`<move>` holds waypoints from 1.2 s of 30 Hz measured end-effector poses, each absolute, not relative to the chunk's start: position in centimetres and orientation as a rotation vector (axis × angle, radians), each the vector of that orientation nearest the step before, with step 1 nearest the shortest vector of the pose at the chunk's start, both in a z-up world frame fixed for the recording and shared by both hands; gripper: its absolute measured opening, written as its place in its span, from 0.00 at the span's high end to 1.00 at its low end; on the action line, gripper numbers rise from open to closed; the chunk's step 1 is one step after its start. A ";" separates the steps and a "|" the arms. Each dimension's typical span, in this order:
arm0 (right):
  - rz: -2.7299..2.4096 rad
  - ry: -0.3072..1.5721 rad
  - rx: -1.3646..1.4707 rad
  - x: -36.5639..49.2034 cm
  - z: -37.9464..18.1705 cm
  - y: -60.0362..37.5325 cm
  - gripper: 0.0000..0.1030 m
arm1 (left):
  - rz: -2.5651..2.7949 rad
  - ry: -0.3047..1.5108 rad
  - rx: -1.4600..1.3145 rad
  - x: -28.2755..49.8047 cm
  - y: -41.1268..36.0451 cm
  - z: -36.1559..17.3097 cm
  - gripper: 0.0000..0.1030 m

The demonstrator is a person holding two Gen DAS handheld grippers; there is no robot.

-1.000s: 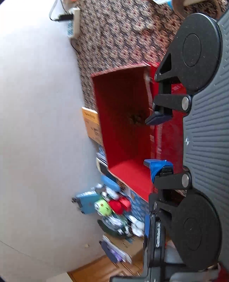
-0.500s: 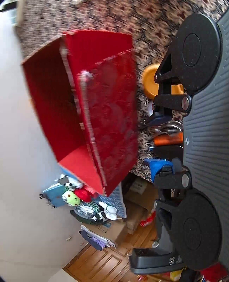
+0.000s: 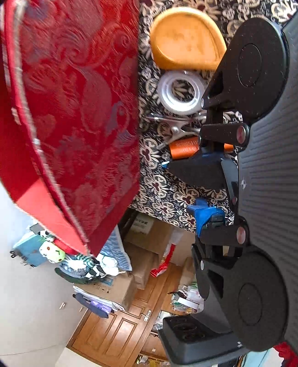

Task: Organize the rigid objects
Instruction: 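Return the right tool to the cluster and grasp the black oval item, then carry the black oval item with the right tool into the red box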

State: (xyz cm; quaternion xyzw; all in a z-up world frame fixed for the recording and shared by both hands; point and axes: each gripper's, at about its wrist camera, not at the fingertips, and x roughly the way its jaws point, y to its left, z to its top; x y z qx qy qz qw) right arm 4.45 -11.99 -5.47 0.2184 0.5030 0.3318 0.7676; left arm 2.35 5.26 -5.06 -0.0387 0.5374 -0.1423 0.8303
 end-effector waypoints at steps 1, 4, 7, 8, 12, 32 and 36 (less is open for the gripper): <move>0.710 1.096 0.463 4.4 -5.6 -11.6 0.78 | -0.303 1.138 -0.072 2.4 5.1 -5.0 0.29; 0.692 1.120 0.444 4.7 -6.2 -11.6 0.79 | -0.311 1.131 -0.067 2.5 4.7 -5.0 0.30; 0.689 1.168 0.456 4.9 -7.0 -11.2 0.79 | -0.321 1.125 -0.077 2.5 5.0 -5.0 0.30; 0.687 1.169 0.462 4.9 -7.2 -11.2 0.79 | -0.325 1.123 -0.082 2.6 5.1 -5.0 0.29; 0.688 1.153 0.451 5.0 -7.0 -10.8 0.82 | -0.327 1.097 -0.078 2.6 5.4 -5.1 0.34; 0.695 1.112 0.514 4.7 -5.8 -13.0 0.89 | -0.359 1.042 -0.103 1.9 5.5 -3.8 0.67; 0.691 1.061 0.530 4.3 -4.6 -14.5 0.91 | -0.397 1.020 -0.104 2.0 5.1 -2.4 0.79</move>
